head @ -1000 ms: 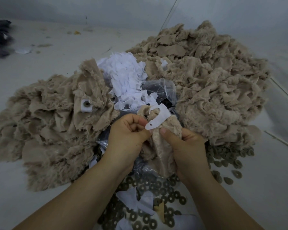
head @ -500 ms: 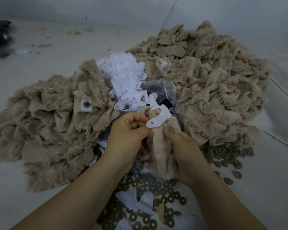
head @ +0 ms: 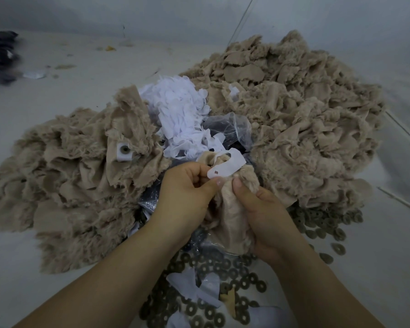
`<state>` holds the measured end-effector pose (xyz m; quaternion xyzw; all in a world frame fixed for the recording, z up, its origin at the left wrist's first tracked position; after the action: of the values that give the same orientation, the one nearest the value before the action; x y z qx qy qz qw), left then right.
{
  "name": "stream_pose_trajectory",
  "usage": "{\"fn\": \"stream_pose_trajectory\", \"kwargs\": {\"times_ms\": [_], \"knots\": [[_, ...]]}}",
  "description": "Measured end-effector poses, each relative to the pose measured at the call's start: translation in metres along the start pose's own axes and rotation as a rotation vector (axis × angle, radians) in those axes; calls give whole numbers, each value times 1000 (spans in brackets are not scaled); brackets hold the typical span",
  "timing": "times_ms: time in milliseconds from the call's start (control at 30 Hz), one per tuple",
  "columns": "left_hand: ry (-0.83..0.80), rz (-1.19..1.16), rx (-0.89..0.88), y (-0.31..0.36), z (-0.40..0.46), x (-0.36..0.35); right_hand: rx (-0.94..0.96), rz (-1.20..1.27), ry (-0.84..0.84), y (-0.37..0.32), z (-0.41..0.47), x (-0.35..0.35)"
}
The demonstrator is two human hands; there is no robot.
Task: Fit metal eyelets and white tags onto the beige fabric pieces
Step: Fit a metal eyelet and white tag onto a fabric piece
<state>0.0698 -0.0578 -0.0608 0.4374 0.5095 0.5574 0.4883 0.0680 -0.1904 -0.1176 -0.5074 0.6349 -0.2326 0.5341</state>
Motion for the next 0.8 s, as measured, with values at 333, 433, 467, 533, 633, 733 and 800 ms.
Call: {"fn": "stream_pose_trajectory", "kwargs": {"times_ms": [333,433,467,533,633,733,800], "knots": [[-60,19,-8,-5,-2,-14,-75,115,10,9,-1,-3],[-29,34,6,-8,-1,-12,-98,157,1,11,-2,-5],[-16,31,9,-9,0,-10,-110,177,-9,13,-3,-5],[3,9,8,-11,1,-8,-131,210,-45,14,-2,-8],[-26,-30,-11,-8,2,-11,-138,231,-84,15,-2,-13],[-45,-43,-39,-3,3,-18,-135,240,-101,14,-2,-14],[-53,-47,-47,-3,3,-20,-135,243,-102,14,-2,-13]]}}
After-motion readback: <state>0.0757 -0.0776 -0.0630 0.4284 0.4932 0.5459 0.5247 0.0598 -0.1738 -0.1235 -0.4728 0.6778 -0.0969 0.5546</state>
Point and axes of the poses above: each hand's wrist, its own z-axis towards the middle knuckle, its own x-axis out of the back of the hand, y = z × x, the point moved 10 cm from there along z, towards the middle knuckle, and after that the axes turned 4 degrees about -x, right-handed, at the moved point
